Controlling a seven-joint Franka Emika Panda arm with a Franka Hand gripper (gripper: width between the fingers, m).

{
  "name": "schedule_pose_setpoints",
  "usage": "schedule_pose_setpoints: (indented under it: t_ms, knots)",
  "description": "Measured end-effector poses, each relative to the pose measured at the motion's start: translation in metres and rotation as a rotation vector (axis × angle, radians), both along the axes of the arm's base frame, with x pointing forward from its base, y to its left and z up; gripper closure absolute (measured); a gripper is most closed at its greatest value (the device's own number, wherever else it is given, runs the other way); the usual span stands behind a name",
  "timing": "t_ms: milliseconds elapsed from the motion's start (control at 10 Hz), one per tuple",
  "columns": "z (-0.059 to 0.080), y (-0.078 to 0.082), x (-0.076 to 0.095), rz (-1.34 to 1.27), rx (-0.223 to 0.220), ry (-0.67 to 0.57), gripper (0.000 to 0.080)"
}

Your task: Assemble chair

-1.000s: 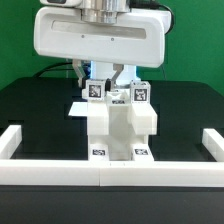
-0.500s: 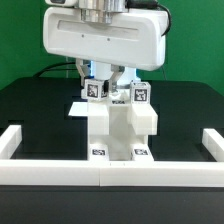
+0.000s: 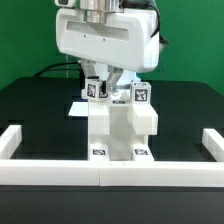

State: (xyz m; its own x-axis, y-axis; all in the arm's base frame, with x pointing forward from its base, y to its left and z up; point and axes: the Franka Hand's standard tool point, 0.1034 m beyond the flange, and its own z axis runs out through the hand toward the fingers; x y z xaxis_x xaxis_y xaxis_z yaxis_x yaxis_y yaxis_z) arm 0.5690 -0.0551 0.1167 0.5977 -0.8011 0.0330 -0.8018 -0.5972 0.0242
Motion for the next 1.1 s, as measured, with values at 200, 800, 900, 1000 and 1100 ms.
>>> schedule_pose_setpoints:
  t_ms: [200, 800, 900, 1000, 1100]
  knots:
    - [-0.0001, 0.0010, 0.0001, -0.122, 0.000, -0.005, 0.0511]
    - [-0.0003, 0.0034, 0.0004, -0.233, 0.010, -0.011, 0.0195]
    - [-0.0004, 0.0034, 0.0003, -0.213, 0.009, -0.009, 0.0195]
    - [0.0005, 0.0034, 0.0011, -0.109, 0.007, -0.005, 0.0158]
    - [0.0015, 0.0034, 0.0024, 0.002, 0.007, -0.004, 0.0158]
